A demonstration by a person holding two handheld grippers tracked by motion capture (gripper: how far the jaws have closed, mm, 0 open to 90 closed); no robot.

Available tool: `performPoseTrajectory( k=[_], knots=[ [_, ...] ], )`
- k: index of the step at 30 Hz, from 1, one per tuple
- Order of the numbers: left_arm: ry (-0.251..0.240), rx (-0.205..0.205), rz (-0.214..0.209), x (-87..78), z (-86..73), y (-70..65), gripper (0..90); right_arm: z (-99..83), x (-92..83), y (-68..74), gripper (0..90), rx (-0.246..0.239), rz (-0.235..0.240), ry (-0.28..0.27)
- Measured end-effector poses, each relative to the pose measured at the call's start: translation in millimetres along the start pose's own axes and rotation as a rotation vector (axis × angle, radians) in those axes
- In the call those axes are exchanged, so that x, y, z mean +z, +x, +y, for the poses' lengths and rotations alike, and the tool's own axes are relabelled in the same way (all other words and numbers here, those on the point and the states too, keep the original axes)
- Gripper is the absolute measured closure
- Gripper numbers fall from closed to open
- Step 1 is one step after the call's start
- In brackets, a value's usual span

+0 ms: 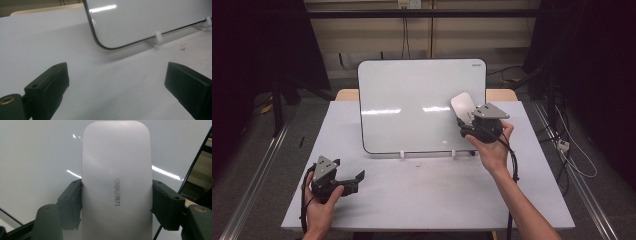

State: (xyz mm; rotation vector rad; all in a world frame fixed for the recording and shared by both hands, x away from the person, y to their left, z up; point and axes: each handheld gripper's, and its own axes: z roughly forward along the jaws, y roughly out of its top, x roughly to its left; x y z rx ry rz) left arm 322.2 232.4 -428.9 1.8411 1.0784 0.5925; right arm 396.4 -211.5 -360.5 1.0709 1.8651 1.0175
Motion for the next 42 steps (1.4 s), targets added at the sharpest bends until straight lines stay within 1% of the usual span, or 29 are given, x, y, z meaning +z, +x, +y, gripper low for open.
performPoseTrajectory(
  k=[2, 3, 5, 8, 11, 14, 15, 16, 18, 20, 21, 23, 24, 26, 29, 31, 32, 34, 37, 39, 40, 42],
  knots=[
    [0.006, 0.001, -0.004, -0.1, 0.2, -0.4, 5.5, -5.4, -1.4, 0.7, 31.9, -0.004, -0.003, 0.008],
    [0.002, 0.000, 0.003, 0.5, 0.1, -1.2, 5.5, -8.0, -2.1, 0.5, 31.9, -0.003, -0.004, 0.012],
    [0.004, 0.003, -0.002, 1.2, 0.1, -1.1, 5.6, -13.2, -3.2, -0.7, 31.9, 0.007, -0.006, 0.015],
    [0.006, -0.001, -0.006, 2.6, -0.3, -1.1, 5.5, -19.0, -3.9, -2.4, 31.9, 0.007, -0.010, 0.026],
    [0.014, -0.001, -0.005, 3.7, -1.2, -0.9, 5.6, -23.5, -3.3, -2.2, 31.9, 0.000, -0.012, 0.041],
    [0.021, -0.003, 0.001, 3.7, -2.6, -0.3, 5.5, -25.4, -1.6, -1.8, 31.9, -0.010, -0.010, 0.057],
    [0.020, -0.011, -0.001, 3.3, -3.0, -0.1, 5.6, -25.3, -1.1, -1.7, 31.9, -0.014, -0.011, 0.061],
    [0.028, -0.009, -0.004, 2.0, -2.9, 0.9, 5.6, -25.5, -1.0, -1.7, 31.9, -0.017, -0.014, 0.061],
    [0.019, -0.016, 0.006, 1.8, -3.4, 1.2, 5.5, -26.9, -0.1, -1.3, 31.9, -0.013, -0.014, 0.065],
    [0.016, -0.013, 0.009, 0.8, -3.3, 1.1, 5.6, -28.9, 1.0, -0.2, 31.9, -0.022, -0.014, 0.065],
    [0.014, -0.012, 0.007, 0.4, -3.3, 1.0, 5.5, -30.0, 1.4, 0.0, 31.9, -0.014, -0.013, 0.065],
    [0.017, -0.008, 0.012, -0.6, -3.5, 0.6, 5.5, -32.3, 1.9, 0.6, 31.9, -0.014, -0.015, 0.062],
    [0.017, -0.010, 0.007, -0.8, -3.8, 0.6, 5.6, -33.6, 2.2, 1.2, 31.9, -0.008, -0.010, 0.066],
    [0.019, -0.007, 0.009, -1.1, -3.8, 1.1, 5.6, -36.3, 3.4, 2.9, 31.9, -0.010, -0.009, 0.070],
    [0.014, -0.014, 0.012, -0.4, -2.9, 0.5, 5.5, -39.1, 5.0, 5.5, 31.9, -0.023, -0.005, 0.082],
    [0.013, -0.009, 0.010, -0.3, -2.2, -0.5, 5.5, -40.6, 5.4, 6.6, 31.9, -0.027, -0.011, 0.087],
    [0.020, -0.005, 0.005, -0.5, -1.8, -0.9, 5.6, -41.4, 5.7, 6.7, 31.9, -0.028, -0.012, 0.088],
    [0.016, -0.007, 0.005, 0.5, -2.3, -1.7, 5.5, -43.2, 7.2, 6.9, 31.9, -0.034, -0.015, 0.096],
    [0.024, -0.005, 0.010, 0.0, -1.9, -0.8, 5.6, -45.6, 9.7, 6.4, 31.9, -0.039, -0.020, 0.102],
    [0.016, -0.012, 0.015, 0.8, -1.6, -1.4, 5.5, -45.8, 9.9, 6.9, 31.8, -0.046, -0.022, 0.103],
    [0.027, -0.008, 0.011, 0.1, -0.9, -1.3, 5.5, -46.3, 10.1, 6.6, 31.8, -0.046, -0.021, 0.105],
    [0.018, -0.008, 0.013, 0.8, -0.8, -2.9, 5.5, -47.4, 10.5, 6.5, 31.8, -0.042, -0.022, 0.108]
  ],
)
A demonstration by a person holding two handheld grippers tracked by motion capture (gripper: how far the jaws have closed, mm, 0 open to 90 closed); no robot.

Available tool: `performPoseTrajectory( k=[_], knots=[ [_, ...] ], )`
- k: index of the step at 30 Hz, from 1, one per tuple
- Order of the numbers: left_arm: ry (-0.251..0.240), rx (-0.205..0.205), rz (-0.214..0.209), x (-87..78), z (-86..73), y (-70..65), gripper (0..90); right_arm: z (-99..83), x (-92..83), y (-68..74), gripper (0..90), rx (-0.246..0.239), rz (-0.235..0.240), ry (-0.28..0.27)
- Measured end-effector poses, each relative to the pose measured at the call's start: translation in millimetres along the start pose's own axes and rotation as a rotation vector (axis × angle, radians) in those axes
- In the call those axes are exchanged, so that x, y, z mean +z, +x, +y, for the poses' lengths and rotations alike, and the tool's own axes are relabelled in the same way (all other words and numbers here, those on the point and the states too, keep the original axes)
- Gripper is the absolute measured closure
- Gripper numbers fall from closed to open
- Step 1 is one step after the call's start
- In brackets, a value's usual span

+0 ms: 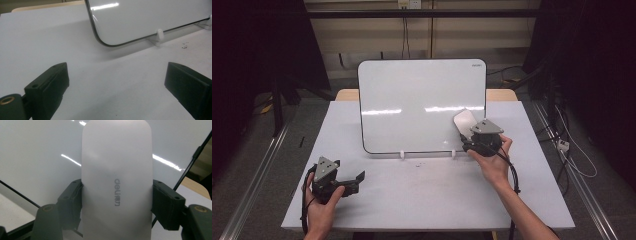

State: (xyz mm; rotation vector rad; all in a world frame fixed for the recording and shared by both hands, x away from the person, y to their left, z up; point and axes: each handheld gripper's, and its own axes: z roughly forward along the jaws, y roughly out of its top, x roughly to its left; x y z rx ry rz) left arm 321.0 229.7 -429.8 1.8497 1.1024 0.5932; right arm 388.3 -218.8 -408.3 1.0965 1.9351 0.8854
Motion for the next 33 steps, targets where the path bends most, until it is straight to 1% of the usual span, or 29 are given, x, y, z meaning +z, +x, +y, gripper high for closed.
performPoseTrajectory(
  k=[4, 6, 8, 9, 11, 13, 15, 17, 18, 19, 21, 22, 23, 24, 25, 26, 28, 31, 33],
  knots=[
    [0.002, 0.005, -0.004, 1.1, 1.0, -0.6, 5.5, 0.3, 0.4, 0.5, 31.7, -0.003, -0.003, 0.003],
    [0.003, -0.003, -0.006, 2.7, 0.9, -1.3, 5.6, 0.1, 0.4, 0.4, 31.6, -0.003, -0.002, 0.004],
    [0.013, 0.000, -0.004, 3.1, 0.6, -1.4, 5.6, 0.1, 0.9, 0.3, 31.4, -0.003, 0.001, 0.008],
    [0.011, 0.000, -0.003, 3.4, 0.5, -1.5, 5.6, 0.0, 1.2, 0.6, 31.3, 0.001, 0.001, 0.010],
    [0.009, -0.003, -0.004, 3.3, 0.9, -1.3, 5.6, -0.7, 3.6, 1.5, 30.3, -0.006, 0.001, 0.019],
    [0.006, -0.002, -0.003, 2.9, 0.9, -1.0, 5.6, -1.3, 4.4, 0.4, 30.0, 0.012, 0.011, 0.017],
    [0.008, 0.001, -0.006, 2.1, 0.3, -0.2, 5.5, -1.0, 4.0, -0.3, 29.7, 0.015, 0.017, 0.017],
    [0.003, -0.004, -0.004, 1.5, 0.1, 0.1, 5.6, -0.8, 3.6, -0.2, 29.0, 0.021, 0.018, 0.014],
    [0.013, 0.001, -0.007, 0.3, 0.7, 0.8, 5.6, -0.6, 3.0, -1.0, 28.5, 0.031, 0.024, 0.009],
    [-0.001, -0.001, -0.005, 0.6, 0.4, 0.6, 5.5, -0.3, 2.3, -2.2, 27.8, 0.042, 0.033, 0.002],
    [-0.004, 0.003, -0.004, -0.4, 1.0, 0.9, 5.6, -0.1, 1.2, -3.2, 24.4, 0.052, 0.047, 0.002],
    [-0.005, -0.003, -0.007, -0.5, 0.7, 0.7, 5.6, -0.5, 1.5, -3.4, 21.7, 0.059, 0.062, 0.007],
    [-0.004, -0.005, -0.004, -0.7, 0.2, 0.6, 5.6, -1.0, 1.7, -3.6, 21.3, 0.071, 0.070, 0.013],
    [-0.003, -0.007, -0.003, -0.6, -0.5, 0.8, 5.6, -1.4, 1.1, -4.0, 21.0, 0.076, 0.066, 0.012],
    [0.011, 0.001, -0.012, -1.2, -0.9, 2.0, 5.5, -1.2, 0.8, -4.1, 19.1, 0.078, 0.073, 0.006],
    [0.006, -0.006, -0.006, -0.5, -1.8, 2.0, 5.5, -0.5, 0.0, -4.2, 17.5, 0.081, 0.075, 0.007],
    [0.004, -0.008, -0.004, -1.3, -2.4, 3.7, 5.6, 0.6, -2.4, -4.6, 14.0, 0.095, 0.090, -0.011],
    [-0.003, -0.018, -0.008, -2.0, -2.8, 6.3, 5.5, 1.8, -6.2, -6.0, 11.6, 0.114, 0.112, -0.026],
    [0.005, -0.018, -0.008, -2.2, -3.0, 8.0, 5.5, 1.7, -8.2, -7.5, 10.2, 0.127, 0.118, -0.030]
  ],
)
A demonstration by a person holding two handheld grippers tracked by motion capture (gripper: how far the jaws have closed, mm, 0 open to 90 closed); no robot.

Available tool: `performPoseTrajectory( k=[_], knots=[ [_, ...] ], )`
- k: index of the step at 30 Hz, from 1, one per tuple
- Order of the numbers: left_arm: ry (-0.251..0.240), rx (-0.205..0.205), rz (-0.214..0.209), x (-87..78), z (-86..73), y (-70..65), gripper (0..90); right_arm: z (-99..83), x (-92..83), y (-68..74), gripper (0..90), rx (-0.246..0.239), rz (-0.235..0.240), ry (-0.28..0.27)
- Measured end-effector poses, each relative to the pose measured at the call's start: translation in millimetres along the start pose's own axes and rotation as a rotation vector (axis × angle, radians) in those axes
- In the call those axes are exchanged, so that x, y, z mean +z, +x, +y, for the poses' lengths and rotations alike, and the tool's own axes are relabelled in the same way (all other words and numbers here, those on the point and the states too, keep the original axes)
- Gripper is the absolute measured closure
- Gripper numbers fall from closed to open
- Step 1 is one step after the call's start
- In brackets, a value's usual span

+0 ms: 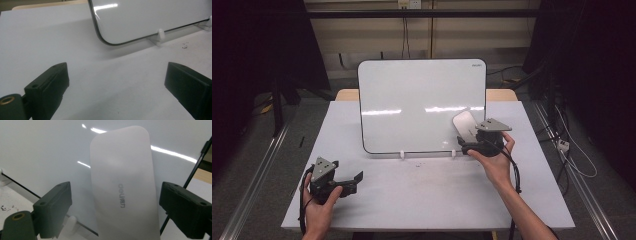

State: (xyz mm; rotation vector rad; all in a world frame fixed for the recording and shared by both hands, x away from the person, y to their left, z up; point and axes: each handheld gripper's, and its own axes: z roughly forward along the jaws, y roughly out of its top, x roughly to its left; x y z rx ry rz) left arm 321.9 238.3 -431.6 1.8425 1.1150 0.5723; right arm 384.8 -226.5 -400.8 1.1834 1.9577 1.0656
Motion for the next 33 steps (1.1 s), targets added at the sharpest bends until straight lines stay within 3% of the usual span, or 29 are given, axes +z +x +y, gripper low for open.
performPoseTrajectory(
  k=[9, 11, 13, 16, 23, 33],
  knots=[
    [-0.008, 0.000, -0.003, 1.4, 2.3, -2.1, 5.5, -0.5, -9.3, -3.0, 7.6, 0.036, 0.020, -0.006],
    [-0.007, 0.009, -0.002, 1.6, 3.2, -3.0, 5.5, -2.0, -13.2, -3.6, 7.8, 0.055, 0.017, -0.006],
    [-0.011, 0.011, -0.003, 2.1, 4.0, -4.3, 5.5, -4.5, -17.2, -3.1, 7.9, 0.043, -0.005, -0.004],
    [-0.011, 0.012, -0.011, 3.3, 4.3, -5.1, 5.5, -10.9, -23.8, -4.5, 5.7, 0.052, 0.006, -0.010],
    [-0.023, -0.001, -0.004, 1.8, 5.7, -2.0, 5.5, -25.0, -38.6, -9.8, 5.6, 0.066, -0.043, -0.032],
    [-0.040, -0.016, 0.011, -2.3, 6.1, 1.6, 5.5, -52.3, -52.4, -17.0, 6.4, 0.094, -0.053, -0.024]
  ],
)
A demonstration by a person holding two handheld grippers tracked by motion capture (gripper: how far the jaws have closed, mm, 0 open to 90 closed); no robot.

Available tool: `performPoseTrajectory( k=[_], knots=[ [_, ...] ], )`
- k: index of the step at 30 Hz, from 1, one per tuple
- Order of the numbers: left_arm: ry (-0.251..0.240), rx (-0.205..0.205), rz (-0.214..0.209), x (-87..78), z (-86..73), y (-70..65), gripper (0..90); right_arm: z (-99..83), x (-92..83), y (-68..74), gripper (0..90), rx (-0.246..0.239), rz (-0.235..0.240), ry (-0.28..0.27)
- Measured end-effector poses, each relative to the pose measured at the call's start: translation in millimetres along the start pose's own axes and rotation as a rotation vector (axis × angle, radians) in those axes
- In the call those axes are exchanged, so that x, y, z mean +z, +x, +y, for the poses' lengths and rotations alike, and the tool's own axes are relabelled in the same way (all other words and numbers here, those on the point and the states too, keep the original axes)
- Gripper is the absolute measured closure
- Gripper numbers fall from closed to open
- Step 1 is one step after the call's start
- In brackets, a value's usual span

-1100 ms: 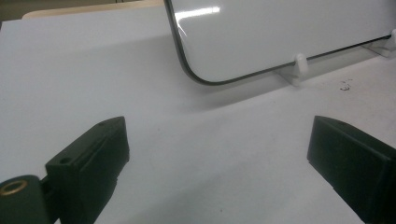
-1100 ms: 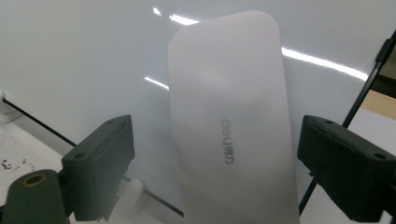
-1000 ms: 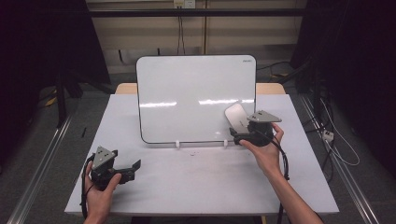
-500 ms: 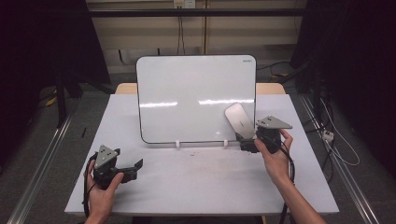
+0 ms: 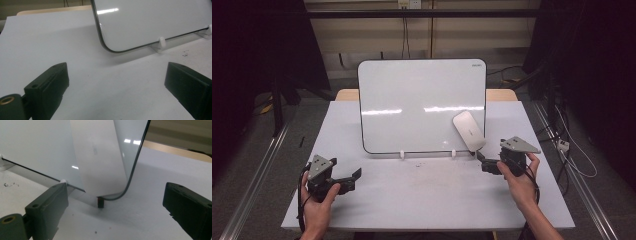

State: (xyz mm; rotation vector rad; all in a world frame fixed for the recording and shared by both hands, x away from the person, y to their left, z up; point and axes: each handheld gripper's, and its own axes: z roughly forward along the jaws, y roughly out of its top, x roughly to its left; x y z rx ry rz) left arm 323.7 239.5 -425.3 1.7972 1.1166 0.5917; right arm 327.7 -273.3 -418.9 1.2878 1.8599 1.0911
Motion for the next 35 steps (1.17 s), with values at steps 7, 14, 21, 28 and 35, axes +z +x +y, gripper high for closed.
performPoseTrajectory(
  k=[7, 14, 21, 28, 35],
  knots=[
    [-0.014, -0.004, 0.013, -0.8, 0.6, 1.3, 5.5, -15.1, -7.4, -3.7, 6.8, 0.016, -0.004, 0.007],
    [-0.013, -0.004, 0.014, -0.4, 0.1, 1.2, 5.5, -26.4, -17.3, -5.9, 7.9, 0.040, -0.015, -0.015],
    [0.000, 0.012, 0.011, -0.5, 0.3, 1.7, 5.5, -38.4, -24.5, -7.5, 8.5, 0.056, -0.041, -0.029],
    [-0.006, 0.002, 0.003, -0.3, 0.4, -1.9, 5.8, -42.6, -27.3, -7.2, 8.6, 0.048, -0.046, -0.035],
    [-0.008, -0.002, -0.002, 0.2, 1.6, -1.6, 6.4, -42.8, -24.8, -7.9, 8.5, 0.056, -0.044, -0.030]
  ],
)
